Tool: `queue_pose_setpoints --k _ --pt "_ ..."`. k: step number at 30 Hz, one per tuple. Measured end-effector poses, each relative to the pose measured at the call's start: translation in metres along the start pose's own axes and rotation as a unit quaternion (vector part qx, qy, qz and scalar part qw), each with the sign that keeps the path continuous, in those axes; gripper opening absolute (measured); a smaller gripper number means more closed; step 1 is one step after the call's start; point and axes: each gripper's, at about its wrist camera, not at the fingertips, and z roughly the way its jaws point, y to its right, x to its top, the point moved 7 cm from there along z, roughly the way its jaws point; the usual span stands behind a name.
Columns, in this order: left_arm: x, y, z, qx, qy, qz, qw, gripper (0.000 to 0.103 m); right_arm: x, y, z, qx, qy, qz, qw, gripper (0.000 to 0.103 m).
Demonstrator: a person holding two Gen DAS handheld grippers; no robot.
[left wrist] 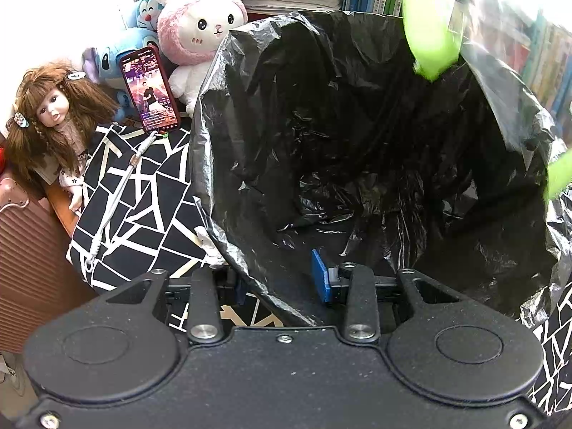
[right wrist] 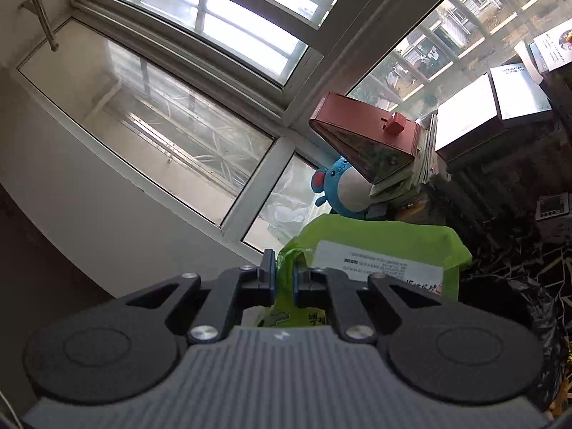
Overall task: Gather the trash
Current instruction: 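Carry the green snack bag into the black trash bag with the right tool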
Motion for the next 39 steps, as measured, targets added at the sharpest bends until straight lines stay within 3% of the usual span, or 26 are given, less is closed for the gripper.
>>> queue_pose_setpoints --k 3,10,18,28,39 --pt "0.000 0.000 0.000 -0.001 -0.001 0.001 1.0000 0.035 -0.012 0.018 0.014 -0.038 -0.021 -0.006 0.999 0.012" --pt "0.001 0.001 0.000 -0.002 -0.001 0.000 1.0000 0.035 -0.053 0.082 0.049 -0.092 -0.080 0.044 0.992 0.012" --pt "0.000 0.000 0.000 -0.003 -0.001 -0.001 1.0000 0.035 -0.090 0.142 0.077 -0.176 -0.138 0.040 0.974 0.013" --pt "0.000 -0.002 0.001 -0.006 0.000 -0.002 1.0000 0.035 -0.137 0.185 0.109 -0.263 -0.232 0.042 0.936 0.013" --pt "0.000 -0.002 0.000 -0.007 0.000 -0.003 1.0000 0.036 -0.158 0.207 0.145 -0.343 -0.304 0.021 0.888 0.014"
